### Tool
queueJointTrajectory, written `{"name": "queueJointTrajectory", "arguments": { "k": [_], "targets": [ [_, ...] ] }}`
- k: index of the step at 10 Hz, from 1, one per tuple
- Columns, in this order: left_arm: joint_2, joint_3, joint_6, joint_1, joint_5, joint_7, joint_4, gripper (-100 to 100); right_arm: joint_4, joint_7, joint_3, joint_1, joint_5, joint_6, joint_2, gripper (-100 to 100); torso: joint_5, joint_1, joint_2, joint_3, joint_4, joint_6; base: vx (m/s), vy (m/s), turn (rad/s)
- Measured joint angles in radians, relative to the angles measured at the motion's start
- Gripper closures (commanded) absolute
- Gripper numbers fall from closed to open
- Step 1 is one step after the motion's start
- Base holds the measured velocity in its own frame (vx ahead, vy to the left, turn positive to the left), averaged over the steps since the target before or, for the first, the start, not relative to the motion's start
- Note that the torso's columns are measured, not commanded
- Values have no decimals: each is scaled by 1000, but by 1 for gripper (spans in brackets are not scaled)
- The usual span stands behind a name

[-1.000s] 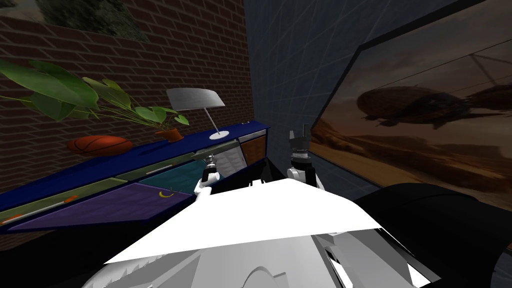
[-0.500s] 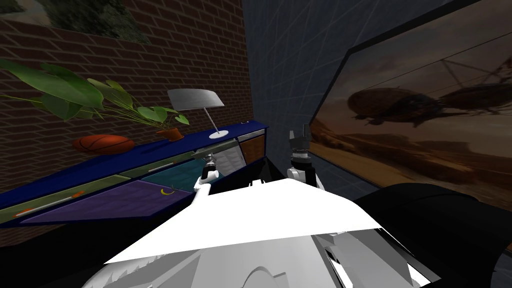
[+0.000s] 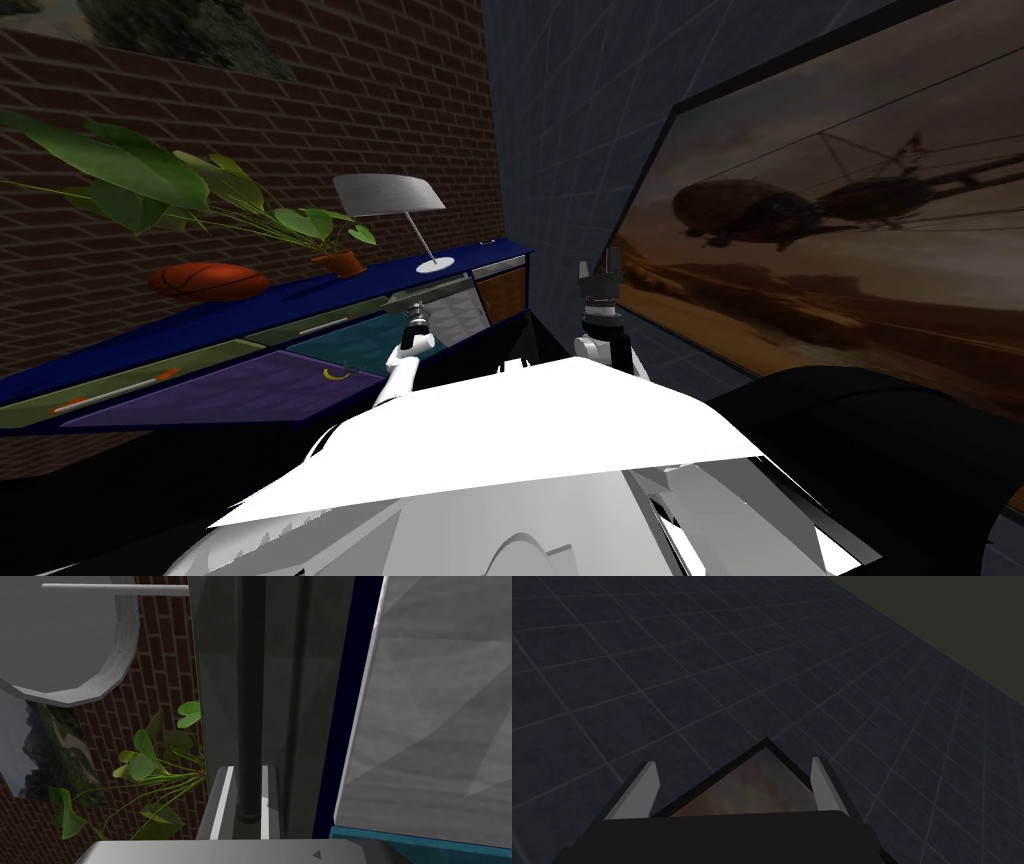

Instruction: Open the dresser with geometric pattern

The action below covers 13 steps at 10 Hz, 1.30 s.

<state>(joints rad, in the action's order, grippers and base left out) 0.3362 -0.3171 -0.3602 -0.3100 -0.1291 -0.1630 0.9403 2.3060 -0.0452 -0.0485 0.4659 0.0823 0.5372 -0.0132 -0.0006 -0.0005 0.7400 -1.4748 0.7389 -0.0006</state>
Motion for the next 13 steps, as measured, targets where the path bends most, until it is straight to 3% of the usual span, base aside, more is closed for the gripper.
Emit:
{"name": "queueJointTrajectory", "arguments": {
  "k": [1, 2, 6, 8, 10, 11, 13],
  "targets": [
    [3, -1, 4, -8, 0, -1, -15, 100, 0, 0, 0, 0, 0, 0, 0, 0, 1, 2, -2, -1, -1, 0, -15, -10, -3],
    [3, -1, 5, -8, 0, -2, -17, -100, 0, 0, 0, 0, 0, 0, 0, 0, 0, 2, -4, -2, -1, 0, -30, -18, -11],
    [35, -7, 83, -49, -5, -8, 13, -100, 0, 0, 0, 0, 0, 0, 0, 0, 0, 0, -1, -1, -1, 1, -44, -25, -10],
    [65, -4, 108, -86, -9, -19, -10, -100, 0, 0, 0, 0, 0, 0, 0, 0, 1, 1, -2, -1, -1, 1, -45, -16, -11],
    [71, -7, 145, -87, -10, -21, 17, -100, 0, 0, 0, 0, 0, 0, 0, 0, -1, -1, -1, -1, 1, 0, -18, -13, 0],
    [71, -7, 149, -87, -10, -20, 18, 0, 0, 0, 0, 0, 0, 0, 0, 0, -1, -1, -1, 0, 1, 1, 0, 0, 0],
    [71, -7, 150, -86, -10, -20, 17, 0, 0, 0, 0, 0, 0, 0, 0, 0, 0, 0, -1, -1, 0, 1, 0, 0, 0]
  ]
}}
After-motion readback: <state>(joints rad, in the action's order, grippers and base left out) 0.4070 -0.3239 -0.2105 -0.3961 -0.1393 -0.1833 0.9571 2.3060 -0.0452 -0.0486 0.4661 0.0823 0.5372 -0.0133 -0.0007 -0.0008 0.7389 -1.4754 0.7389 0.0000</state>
